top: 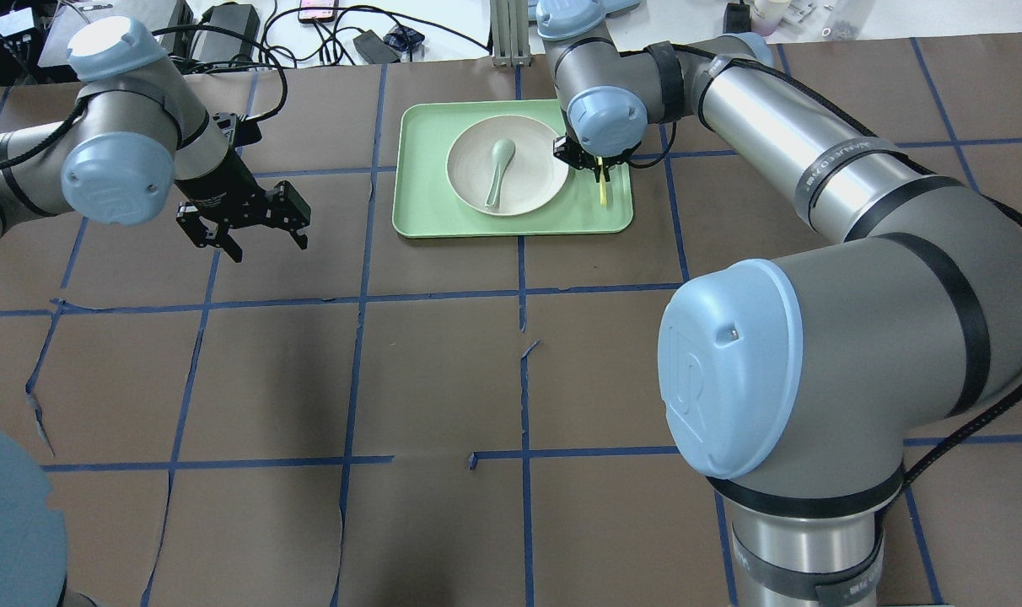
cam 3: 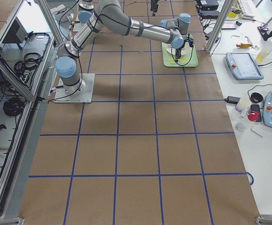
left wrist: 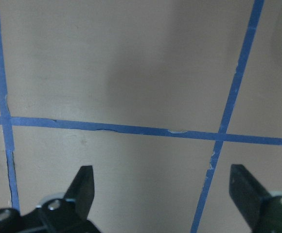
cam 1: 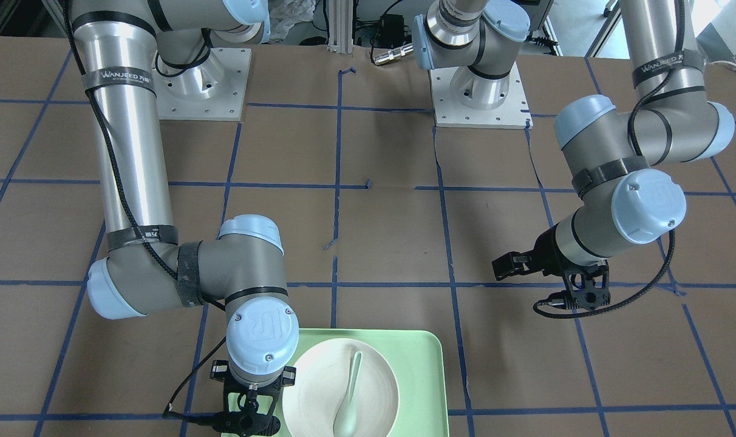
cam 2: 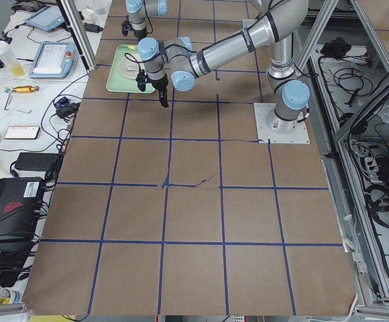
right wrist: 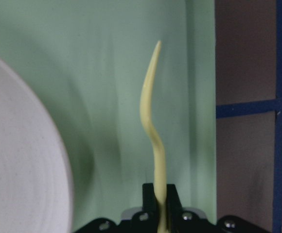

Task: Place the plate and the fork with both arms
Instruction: 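Lower the fork onto the tray and open the right gripper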

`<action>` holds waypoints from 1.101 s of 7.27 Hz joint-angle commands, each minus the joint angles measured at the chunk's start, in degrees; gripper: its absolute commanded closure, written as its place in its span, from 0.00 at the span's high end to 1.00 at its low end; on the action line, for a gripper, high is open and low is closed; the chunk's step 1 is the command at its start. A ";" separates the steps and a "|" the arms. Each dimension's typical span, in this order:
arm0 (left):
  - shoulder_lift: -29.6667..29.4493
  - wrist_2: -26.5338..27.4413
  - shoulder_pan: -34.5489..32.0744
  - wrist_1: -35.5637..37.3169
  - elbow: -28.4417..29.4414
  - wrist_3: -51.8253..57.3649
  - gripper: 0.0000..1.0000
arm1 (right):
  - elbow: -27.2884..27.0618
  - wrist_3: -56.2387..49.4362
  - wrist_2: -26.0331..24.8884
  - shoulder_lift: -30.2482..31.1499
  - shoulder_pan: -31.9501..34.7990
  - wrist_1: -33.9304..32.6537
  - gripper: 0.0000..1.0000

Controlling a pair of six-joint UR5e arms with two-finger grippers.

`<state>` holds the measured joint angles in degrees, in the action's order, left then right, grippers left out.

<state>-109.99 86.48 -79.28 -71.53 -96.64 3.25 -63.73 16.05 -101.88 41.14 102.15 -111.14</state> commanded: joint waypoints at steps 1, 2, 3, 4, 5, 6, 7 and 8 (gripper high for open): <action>0.21 0.00 0.00 -0.10 -0.04 0.00 1.00 | -0.08 -0.40 0.28 1.20 0.16 0.05 1.00; 0.38 0.17 0.00 -0.10 -0.04 0.00 1.00 | -0.43 -0.67 0.28 2.96 0.16 0.83 1.00; 0.47 0.18 0.00 -0.10 0.05 0.00 1.00 | -0.43 -0.85 0.19 3.24 0.16 2.06 1.00; 0.65 0.18 0.00 -0.10 0.14 0.00 1.00 | -0.52 -0.85 0.19 4.72 0.16 3.46 1.00; 1.35 0.26 -0.17 -0.97 0.31 -0.17 1.00 | -0.61 -0.76 0.45 7.26 0.16 6.35 1.00; 2.83 0.61 -0.18 -3.41 0.75 -0.18 1.00 | -0.87 -0.76 6.54 11.46 0.16 10.47 1.00; 4.67 0.88 -0.26 -3.79 1.71 -0.26 1.00 | -1.74 -1.02 8.08 16.11 0.07 17.73 1.00; 6.35 5.06 -0.26 -9.62 4.24 -0.44 1.00 | -3.32 -5.03 7.93 19.99 -0.02 23.02 1.00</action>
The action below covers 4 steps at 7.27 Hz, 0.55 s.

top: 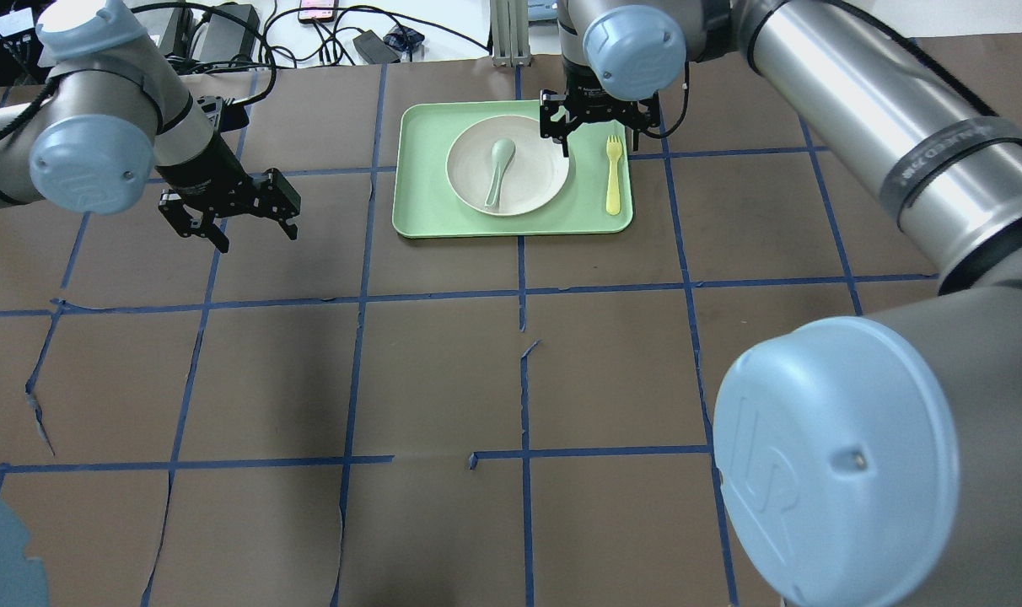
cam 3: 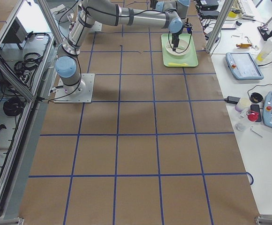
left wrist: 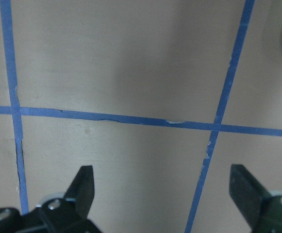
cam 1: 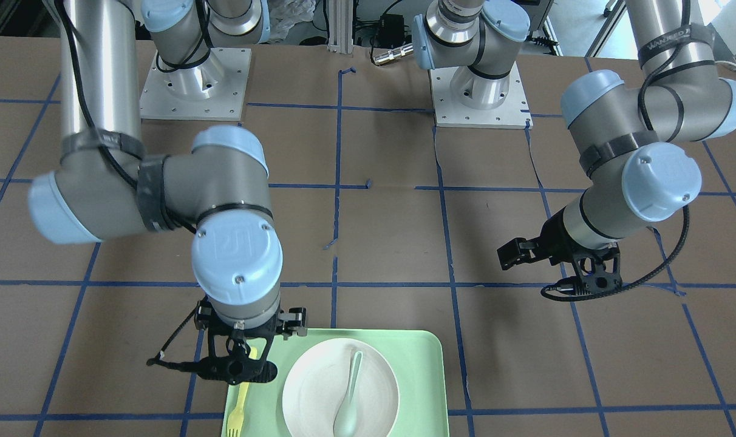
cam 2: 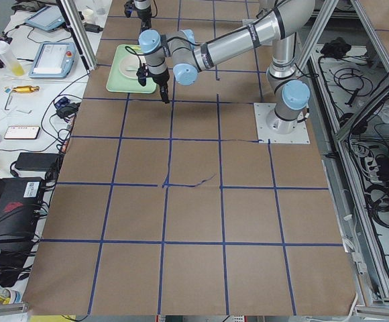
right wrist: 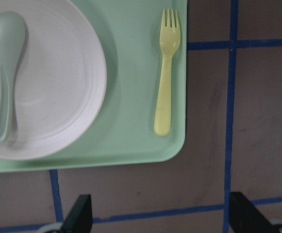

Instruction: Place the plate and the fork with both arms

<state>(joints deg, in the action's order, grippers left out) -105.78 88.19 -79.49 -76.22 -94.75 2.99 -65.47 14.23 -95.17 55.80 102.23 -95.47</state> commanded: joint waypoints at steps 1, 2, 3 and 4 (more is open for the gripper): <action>3.12 9.14 -0.31 -13.08 7.68 -0.17 1.00 | -3.07 -8.11 1.22 8.94 -0.62 9.58 1.00; 3.21 9.45 -0.75 -19.77 13.13 -0.43 1.00 | -3.96 -9.56 0.61 12.54 -1.32 14.21 1.00; 3.04 9.72 -1.62 -22.10 16.14 -0.70 1.00 | -4.32 -12.88 0.69 15.54 -3.16 18.44 1.00; 2.95 9.20 -2.50 -22.04 16.61 -1.92 1.00 | -4.41 -16.74 0.69 18.18 -5.79 21.61 1.00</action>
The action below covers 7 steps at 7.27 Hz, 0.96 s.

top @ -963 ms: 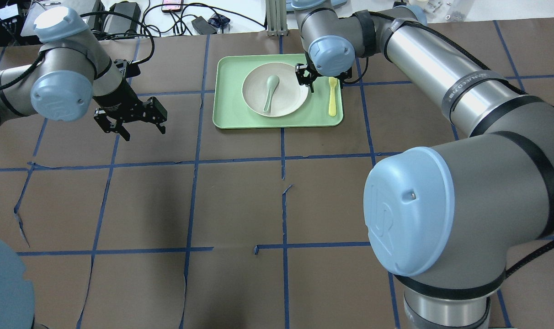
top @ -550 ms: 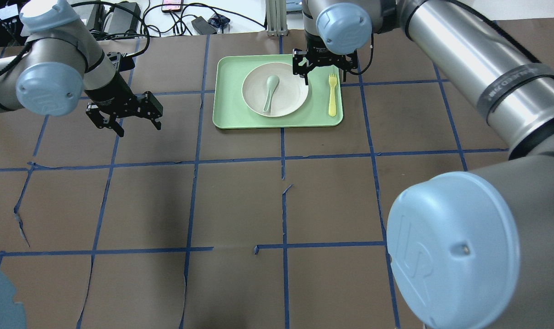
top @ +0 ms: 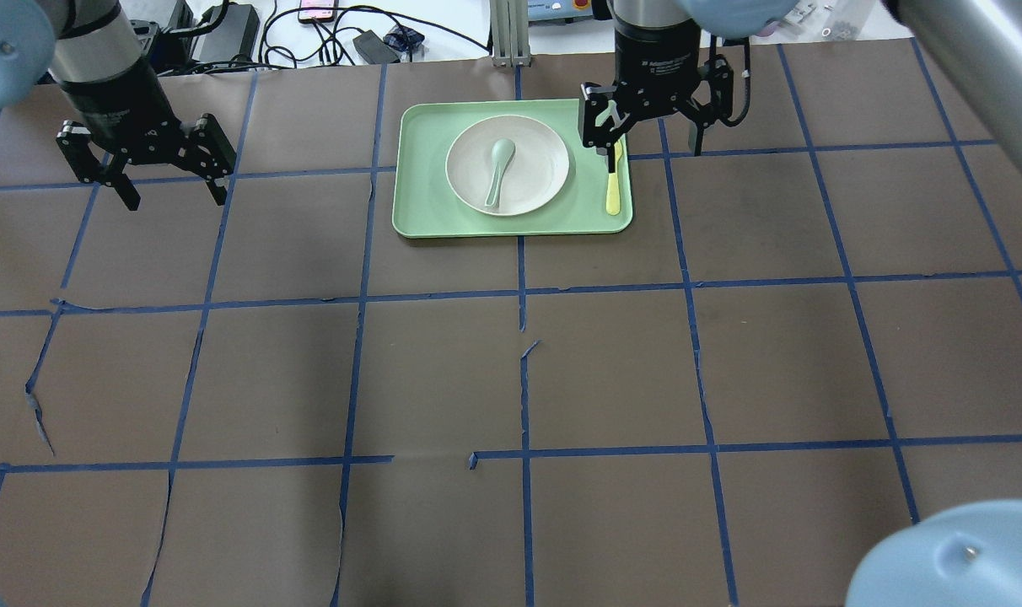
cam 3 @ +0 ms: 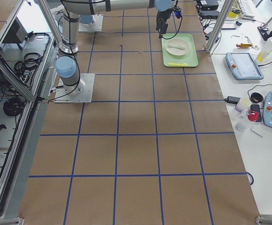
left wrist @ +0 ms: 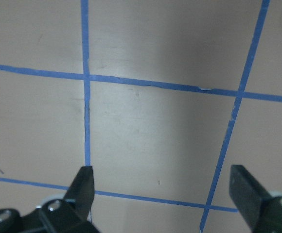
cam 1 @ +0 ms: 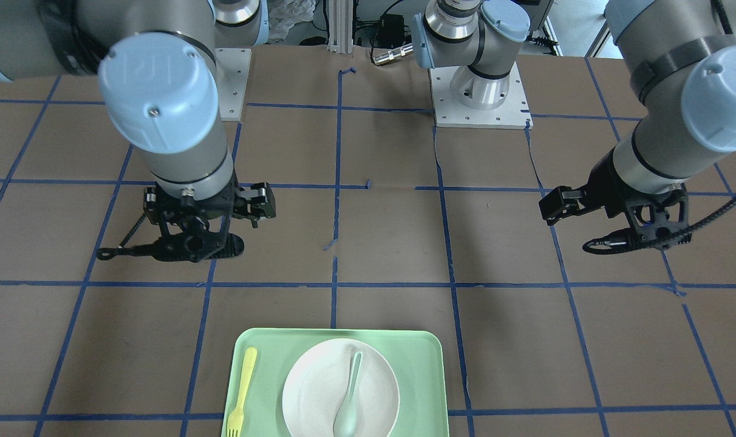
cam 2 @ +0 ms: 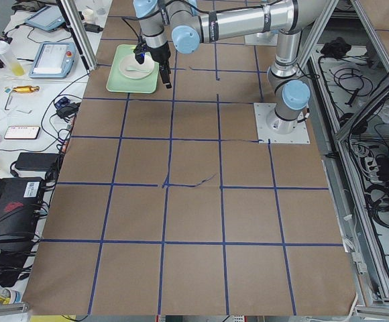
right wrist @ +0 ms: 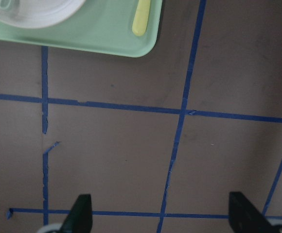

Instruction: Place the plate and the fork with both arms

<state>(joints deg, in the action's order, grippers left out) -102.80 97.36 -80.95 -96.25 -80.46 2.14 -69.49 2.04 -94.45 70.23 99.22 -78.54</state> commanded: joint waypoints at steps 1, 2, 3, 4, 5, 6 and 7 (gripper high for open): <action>-0.12 -0.06 -3.32 -1.93 1.89 -5.26 1.00 | -1.08 -6.68 0.66 5.60 -4.72 4.80 1.00; 0.31 0.02 -5.86 -1.84 1.28 -6.69 1.00 | -2.13 -6.96 0.75 6.93 -5.52 4.54 1.00; -0.03 -0.15 -6.50 -1.67 0.75 -6.71 1.00 | -3.19 -6.53 0.76 9.29 -5.53 4.45 1.00; 0.05 -1.11 -6.59 -1.58 0.75 -5.92 1.00 | -4.68 -5.57 1.02 10.88 -5.27 4.45 1.00; 0.40 -1.29 -7.12 -1.49 0.14 -5.05 1.00 | -7.04 -3.73 3.54 11.50 -5.27 2.71 1.00; 1.80 -1.21 -7.56 -1.05 -0.91 -4.86 1.00 | -9.42 -3.45 4.09 11.60 -4.83 -0.87 1.00; 2.42 -1.73 -7.56 -0.87 -1.18 -2.69 1.00 | -10.14 -3.45 4.10 11.60 -4.83 -1.26 1.00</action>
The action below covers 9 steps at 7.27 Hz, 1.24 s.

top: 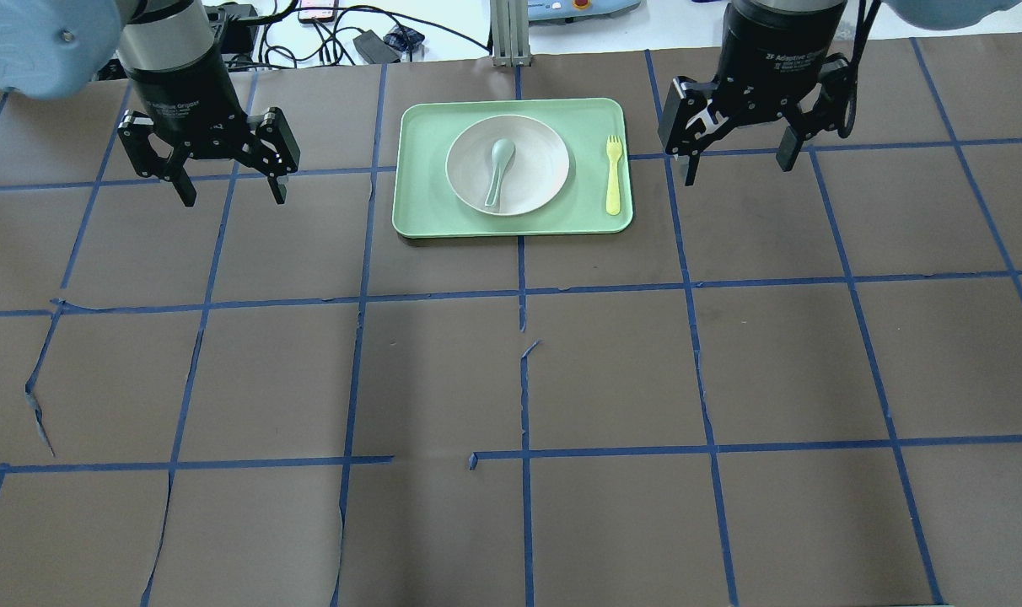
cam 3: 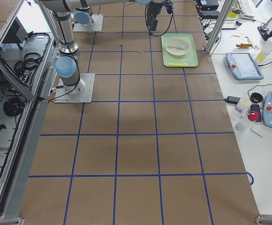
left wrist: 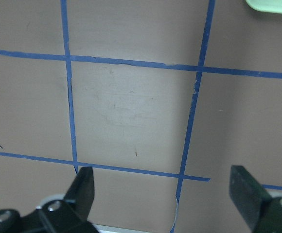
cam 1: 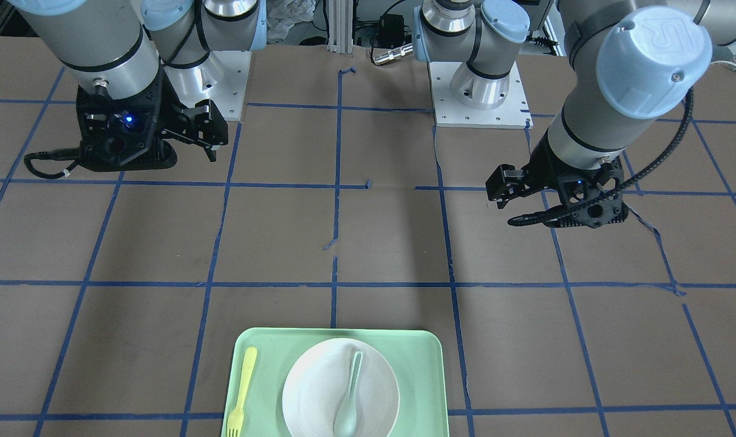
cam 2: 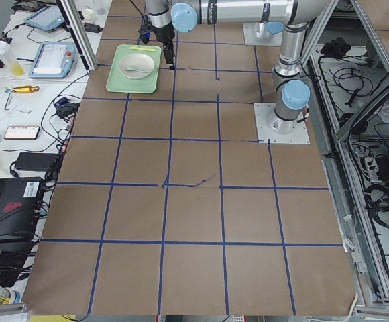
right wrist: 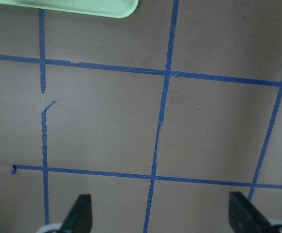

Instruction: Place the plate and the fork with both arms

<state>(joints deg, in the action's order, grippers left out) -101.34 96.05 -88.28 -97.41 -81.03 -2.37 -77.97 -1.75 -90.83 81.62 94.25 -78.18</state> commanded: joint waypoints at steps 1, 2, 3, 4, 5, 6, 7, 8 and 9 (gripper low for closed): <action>1.66 -4.95 -0.23 0.20 -0.71 6.89 1.00 | -1.49 0.43 0.47 0.29 0.23 -1.98 1.00; 2.54 -5.17 -0.23 0.20 -0.62 7.55 1.00 | -1.57 0.08 0.30 0.20 0.15 -2.07 1.00; 3.33 -5.00 -0.05 0.12 -0.18 8.08 1.00 | -1.40 -0.36 -0.22 0.20 0.15 -2.16 1.00; 4.04 -4.82 -0.14 -0.06 -0.35 8.08 1.00 | -1.31 -0.54 -2.66 0.20 0.15 -2.07 1.00; 4.48 -4.82 -0.14 -0.15 -0.27 8.08 1.00 | -1.31 -0.02 -2.69 0.11 0.15 -2.33 1.00; 4.74 -4.74 -0.14 -0.15 -0.53 7.91 1.00 | -1.31 0.16 -2.69 -0.06 0.23 -2.33 1.00; 4.83 -4.65 -0.14 -0.15 -0.79 7.91 1.00 | -1.22 0.25 -2.69 0.02 0.15 -2.33 1.00; 4.57 -4.99 -0.23 -0.15 -0.88 7.82 1.00 | -1.14 0.25 -2.69 0.11 0.15 -2.33 1.00; 4.40 -5.09 -0.23 -0.15 -0.80 7.38 1.00 | -0.96 0.16 -2.86 0.20 0.15 -2.25 1.00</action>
<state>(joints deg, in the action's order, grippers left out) -96.76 91.13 -88.47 -97.56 -81.81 5.38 -79.10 -1.54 -93.55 81.73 94.41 -80.49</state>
